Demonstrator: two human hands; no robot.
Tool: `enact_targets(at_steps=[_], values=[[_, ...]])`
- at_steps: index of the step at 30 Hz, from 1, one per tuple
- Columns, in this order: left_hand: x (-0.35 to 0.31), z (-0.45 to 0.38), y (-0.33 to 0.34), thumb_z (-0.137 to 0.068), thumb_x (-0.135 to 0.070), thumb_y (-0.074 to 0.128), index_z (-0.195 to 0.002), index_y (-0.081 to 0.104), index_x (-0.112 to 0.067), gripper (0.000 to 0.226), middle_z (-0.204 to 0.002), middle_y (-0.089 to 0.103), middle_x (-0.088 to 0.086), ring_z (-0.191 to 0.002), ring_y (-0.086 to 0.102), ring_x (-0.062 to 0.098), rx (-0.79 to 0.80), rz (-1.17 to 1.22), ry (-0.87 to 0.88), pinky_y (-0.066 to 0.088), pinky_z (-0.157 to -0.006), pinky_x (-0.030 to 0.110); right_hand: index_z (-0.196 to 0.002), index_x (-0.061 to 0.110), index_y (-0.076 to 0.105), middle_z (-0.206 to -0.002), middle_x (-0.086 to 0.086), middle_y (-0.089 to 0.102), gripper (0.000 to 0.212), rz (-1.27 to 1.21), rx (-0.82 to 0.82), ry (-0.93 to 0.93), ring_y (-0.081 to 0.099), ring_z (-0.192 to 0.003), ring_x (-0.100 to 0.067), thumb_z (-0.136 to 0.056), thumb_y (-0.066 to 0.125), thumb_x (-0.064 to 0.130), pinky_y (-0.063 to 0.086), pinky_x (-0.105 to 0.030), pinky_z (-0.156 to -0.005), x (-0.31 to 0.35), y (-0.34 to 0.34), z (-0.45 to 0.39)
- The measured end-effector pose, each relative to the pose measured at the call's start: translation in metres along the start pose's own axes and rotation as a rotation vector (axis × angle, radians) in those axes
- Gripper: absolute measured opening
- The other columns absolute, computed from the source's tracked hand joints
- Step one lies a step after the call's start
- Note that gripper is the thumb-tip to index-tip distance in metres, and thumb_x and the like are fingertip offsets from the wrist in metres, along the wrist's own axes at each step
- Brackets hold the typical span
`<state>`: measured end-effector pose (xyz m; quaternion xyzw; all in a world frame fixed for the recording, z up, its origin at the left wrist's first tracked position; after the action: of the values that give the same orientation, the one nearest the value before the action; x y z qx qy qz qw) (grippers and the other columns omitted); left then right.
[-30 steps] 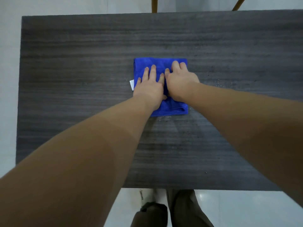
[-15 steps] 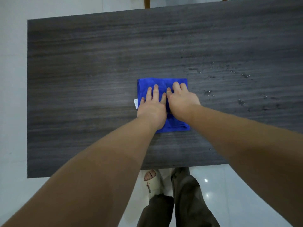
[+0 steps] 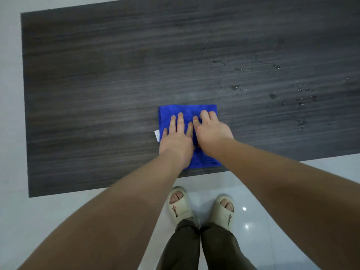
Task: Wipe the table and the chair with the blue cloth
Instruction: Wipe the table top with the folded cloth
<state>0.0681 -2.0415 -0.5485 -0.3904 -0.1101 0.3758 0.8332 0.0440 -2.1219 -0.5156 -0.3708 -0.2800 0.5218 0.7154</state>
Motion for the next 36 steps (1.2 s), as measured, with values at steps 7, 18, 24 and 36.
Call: enact_targets(at_steps=[7, 18, 24, 36], values=[[-0.017, 0.025, 0.028, -0.102, -0.055, 0.034, -0.157, -0.007, -0.021, 0.077, -0.161, -0.024, 0.011, -0.149, -0.017, 0.03, -0.035, -0.036, -0.026, 0.011, -0.122, 0.045, -0.153, 0.008, 0.017, -0.147, -0.012, 0.023, 0.074, -0.033, -0.022, -0.056, 0.027, -0.134, -0.027, -0.095, 0.055, 0.034, 0.042, -0.032, -0.094, 0.002, 0.019, 0.035], [-0.045, 0.046, 0.038, -0.104, -0.042, 0.037, -0.157, -0.008, -0.016, 0.074, -0.161, -0.022, 0.016, -0.149, -0.015, 0.035, -0.017, 0.001, -0.078, 0.015, -0.121, 0.047, -0.151, 0.006, 0.019, -0.147, -0.012, 0.026, 0.064, -0.059, -0.071, -0.1, 0.026, -0.137, -0.027, -0.1, 0.044, 0.033, 0.038, -0.033, -0.102, -0.007, 0.036, 0.056], [-0.088, 0.042, 0.039, -0.105, -0.028, 0.038, -0.156, -0.007, -0.011, 0.07, -0.16, -0.022, 0.02, -0.148, -0.015, 0.04, -0.003, 0.038, -0.078, 0.015, -0.12, 0.052, -0.152, 0.008, 0.019, -0.147, -0.01, 0.027, 0.059, -0.051, -0.069, -0.085, 0.026, -0.138, -0.024, -0.101, 0.042, 0.028, 0.038, -0.03, -0.102, -0.044, 0.044, 0.072], [-0.101, 0.024, 0.025, -0.106, -0.026, 0.037, -0.156, -0.001, -0.006, 0.066, -0.159, -0.014, 0.027, -0.148, -0.006, 0.046, -0.007, -0.033, -0.054, 0.029, -0.114, 0.052, -0.153, 0.014, 0.02, -0.153, -0.008, 0.017, 0.066, -0.056, -0.052, -0.074, 0.019, -0.142, -0.022, -0.097, 0.053, 0.029, 0.039, -0.03, -0.102, -0.064, 0.041, 0.063]])
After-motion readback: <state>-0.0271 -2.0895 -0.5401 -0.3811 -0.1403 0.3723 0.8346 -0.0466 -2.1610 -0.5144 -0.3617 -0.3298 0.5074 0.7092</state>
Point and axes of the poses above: each hand's wrist, its own z-axis away from the middle knuckle, its own y-axis out of the palm, x = y × z, the point moved 8 cm from there along -z, towards the middle knuckle
